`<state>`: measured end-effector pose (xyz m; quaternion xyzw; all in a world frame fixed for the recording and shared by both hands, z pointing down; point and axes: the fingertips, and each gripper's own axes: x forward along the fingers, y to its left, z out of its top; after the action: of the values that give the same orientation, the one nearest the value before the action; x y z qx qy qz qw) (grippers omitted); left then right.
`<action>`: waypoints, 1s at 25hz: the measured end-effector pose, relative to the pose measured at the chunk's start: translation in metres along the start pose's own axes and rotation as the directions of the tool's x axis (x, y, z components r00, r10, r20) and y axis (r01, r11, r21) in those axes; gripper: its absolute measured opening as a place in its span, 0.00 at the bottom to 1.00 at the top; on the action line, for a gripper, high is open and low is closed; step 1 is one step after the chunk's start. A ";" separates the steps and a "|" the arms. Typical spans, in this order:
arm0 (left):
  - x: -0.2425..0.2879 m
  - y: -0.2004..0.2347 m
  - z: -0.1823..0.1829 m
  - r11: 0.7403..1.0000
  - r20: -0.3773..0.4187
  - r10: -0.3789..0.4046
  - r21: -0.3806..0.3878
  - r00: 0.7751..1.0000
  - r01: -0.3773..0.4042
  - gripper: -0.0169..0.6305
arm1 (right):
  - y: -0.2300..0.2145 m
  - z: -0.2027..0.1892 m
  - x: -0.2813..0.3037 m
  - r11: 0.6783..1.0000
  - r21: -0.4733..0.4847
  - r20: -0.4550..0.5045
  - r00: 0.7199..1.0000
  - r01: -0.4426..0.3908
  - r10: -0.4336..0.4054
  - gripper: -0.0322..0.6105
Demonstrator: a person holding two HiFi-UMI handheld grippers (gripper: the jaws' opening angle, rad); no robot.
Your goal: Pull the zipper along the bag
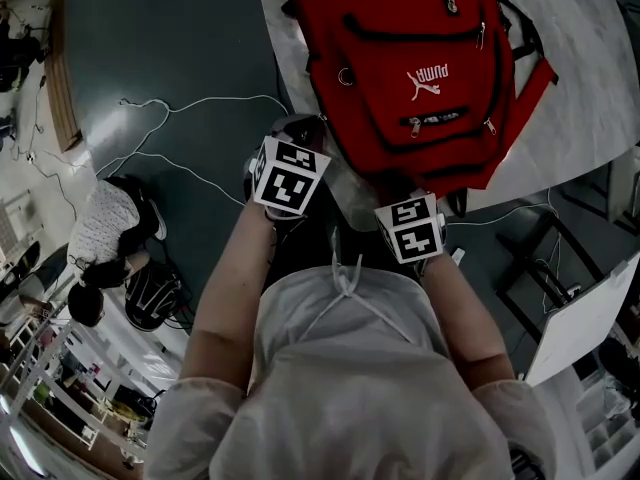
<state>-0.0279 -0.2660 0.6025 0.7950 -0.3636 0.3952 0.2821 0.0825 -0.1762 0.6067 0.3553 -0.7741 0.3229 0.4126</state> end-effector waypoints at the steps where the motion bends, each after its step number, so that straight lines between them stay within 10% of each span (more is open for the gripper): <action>1: 0.001 0.003 0.003 1.000 0.003 0.000 -0.010 1.000 0.000 0.06 | 0.000 0.000 0.000 1.000 -0.005 -0.004 1.000 -0.002 0.002 0.09; 25: 0.028 0.066 0.046 0.999 -0.006 0.029 -0.014 1.000 -0.029 0.06 | 0.000 0.003 0.003 0.999 -0.005 -0.030 0.999 -0.035 0.035 0.09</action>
<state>-0.0496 -0.3481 0.6116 0.7864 -0.3773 0.3988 0.2830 0.0798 -0.1790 0.6084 0.3357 -0.7749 0.3333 0.4191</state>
